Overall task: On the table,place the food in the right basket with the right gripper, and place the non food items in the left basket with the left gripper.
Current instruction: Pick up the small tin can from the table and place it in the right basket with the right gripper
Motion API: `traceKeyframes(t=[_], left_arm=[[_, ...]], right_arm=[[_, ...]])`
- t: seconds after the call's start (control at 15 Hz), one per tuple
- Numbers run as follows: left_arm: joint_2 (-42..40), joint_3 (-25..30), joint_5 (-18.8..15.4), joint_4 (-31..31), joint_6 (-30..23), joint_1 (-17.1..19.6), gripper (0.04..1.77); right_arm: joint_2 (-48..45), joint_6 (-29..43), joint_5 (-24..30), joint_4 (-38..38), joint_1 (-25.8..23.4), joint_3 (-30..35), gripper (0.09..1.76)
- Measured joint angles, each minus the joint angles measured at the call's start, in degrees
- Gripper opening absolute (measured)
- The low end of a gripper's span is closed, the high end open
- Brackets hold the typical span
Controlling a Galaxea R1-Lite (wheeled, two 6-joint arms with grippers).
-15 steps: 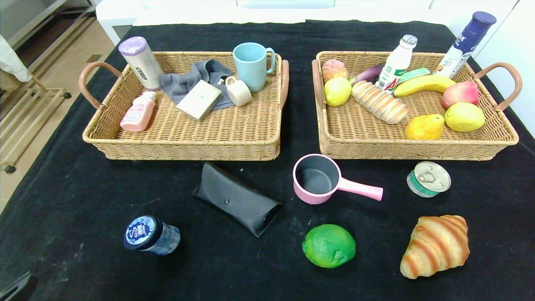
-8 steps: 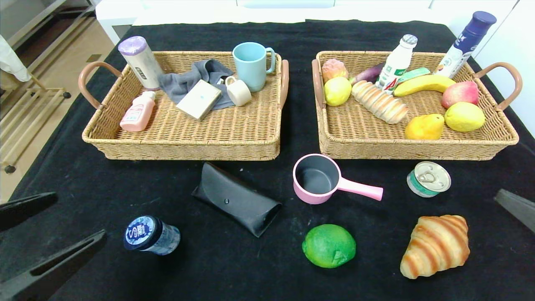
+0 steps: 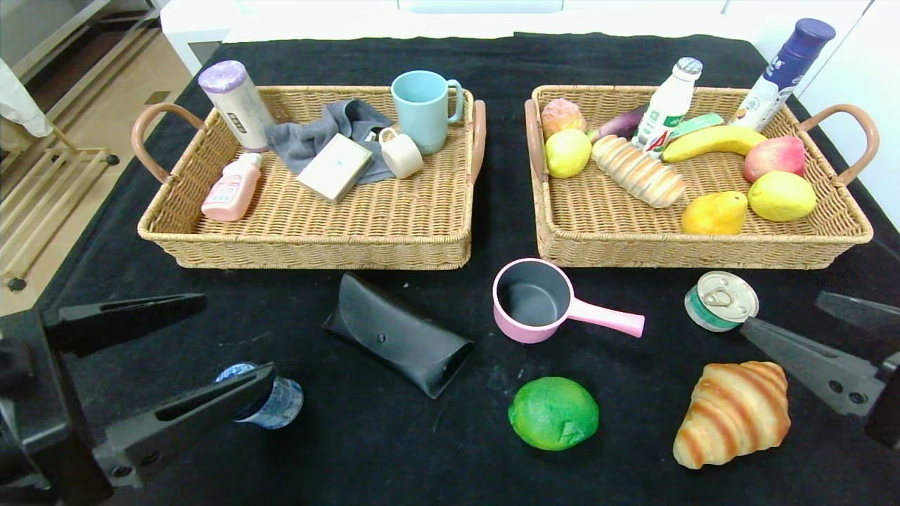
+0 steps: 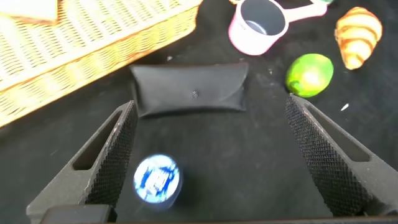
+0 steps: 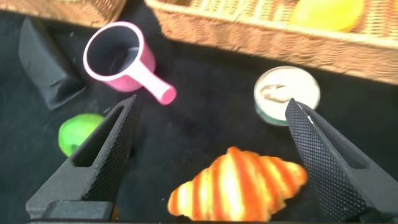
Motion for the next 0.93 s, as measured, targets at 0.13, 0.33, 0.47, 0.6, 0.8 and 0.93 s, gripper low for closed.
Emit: traceKeyframes(t=[0.13,0.33,0.47,0.6,0.8,0.93], left_arm=[[1.35,-1.07,-0.11,0.05,0.24,-0.74,1.72],[2.27,-2.49,-0.13,0.83,2.12,-1.10,1.72],[2.24,-2.79,-0.02,0.94,2.67,-1.30,1.72],[1.83,-2.67,0.55,0.99,3.11,-1.41,1.72],[1.49,-2.10,1.16,0.52,2.73,-1.93,1.72],[1.46,-1.50,1.16,0.22,2.62,-2.01,1.72]], right_arm=[[0.77,-0.07,-0.01,-0.02,1.07,-0.38,1.71],[1.29,-0.18,-0.11,-0.04,1.99,-0.52,1.71],[1.32,-0.16,-0.11,-0.04,2.17,-0.46,1.71],[1.29,-0.18,-0.11,0.07,2.39,-0.30,1.71],[1.24,-0.24,-0.15,0.09,2.54,-0.30,1.71],[1.29,-0.13,-1.39,0.00,2.51,-0.27,1.71]])
